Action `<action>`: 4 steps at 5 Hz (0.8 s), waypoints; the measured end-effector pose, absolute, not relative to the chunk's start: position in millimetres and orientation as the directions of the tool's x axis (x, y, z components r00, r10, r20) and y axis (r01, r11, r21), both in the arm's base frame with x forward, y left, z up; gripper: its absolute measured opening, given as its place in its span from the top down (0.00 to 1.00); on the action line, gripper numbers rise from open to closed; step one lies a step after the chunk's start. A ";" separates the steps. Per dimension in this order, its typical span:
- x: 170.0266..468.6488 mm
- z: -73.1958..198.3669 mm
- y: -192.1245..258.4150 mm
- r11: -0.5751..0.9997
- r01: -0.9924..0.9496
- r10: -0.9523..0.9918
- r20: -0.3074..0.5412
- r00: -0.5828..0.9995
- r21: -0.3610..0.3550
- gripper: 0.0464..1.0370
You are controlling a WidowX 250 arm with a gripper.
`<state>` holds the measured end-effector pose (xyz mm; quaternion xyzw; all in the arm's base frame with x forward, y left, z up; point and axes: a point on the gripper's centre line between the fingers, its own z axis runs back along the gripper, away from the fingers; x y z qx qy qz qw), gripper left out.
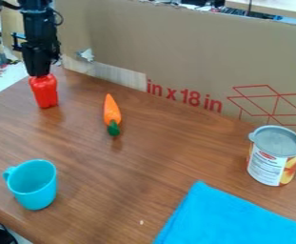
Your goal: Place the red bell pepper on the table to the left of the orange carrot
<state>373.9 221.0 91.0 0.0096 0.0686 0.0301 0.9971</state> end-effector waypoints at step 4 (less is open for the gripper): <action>311.8 146.7 182.0 0.997 -0.052 0.052 -0.001 0.999 0.063 0.04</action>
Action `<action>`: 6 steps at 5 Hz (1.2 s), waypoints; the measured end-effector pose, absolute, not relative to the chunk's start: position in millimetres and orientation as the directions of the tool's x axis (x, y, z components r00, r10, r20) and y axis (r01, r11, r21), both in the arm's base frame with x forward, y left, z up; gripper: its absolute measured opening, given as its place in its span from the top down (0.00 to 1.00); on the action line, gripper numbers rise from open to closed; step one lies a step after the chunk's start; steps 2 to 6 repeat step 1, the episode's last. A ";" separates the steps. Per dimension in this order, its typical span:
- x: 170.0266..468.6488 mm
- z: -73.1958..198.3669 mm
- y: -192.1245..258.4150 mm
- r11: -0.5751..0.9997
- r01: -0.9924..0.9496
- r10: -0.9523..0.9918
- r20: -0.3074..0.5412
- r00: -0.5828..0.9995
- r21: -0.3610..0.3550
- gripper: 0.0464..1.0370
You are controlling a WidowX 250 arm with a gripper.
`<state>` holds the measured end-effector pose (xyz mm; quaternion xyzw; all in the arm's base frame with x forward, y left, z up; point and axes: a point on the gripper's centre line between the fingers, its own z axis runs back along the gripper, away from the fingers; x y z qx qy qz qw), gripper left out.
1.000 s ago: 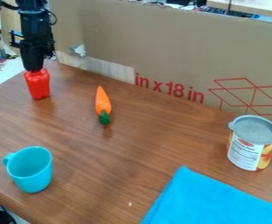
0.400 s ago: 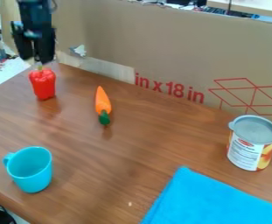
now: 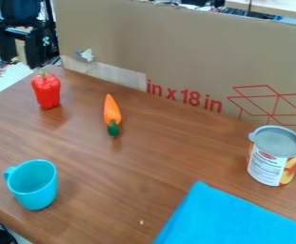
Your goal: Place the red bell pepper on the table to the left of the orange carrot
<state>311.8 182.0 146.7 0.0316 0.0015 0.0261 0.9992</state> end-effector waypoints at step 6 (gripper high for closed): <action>289.4 154.4 146.1 1.000 -0.016 0.016 0.014 1.000 0.024 0.04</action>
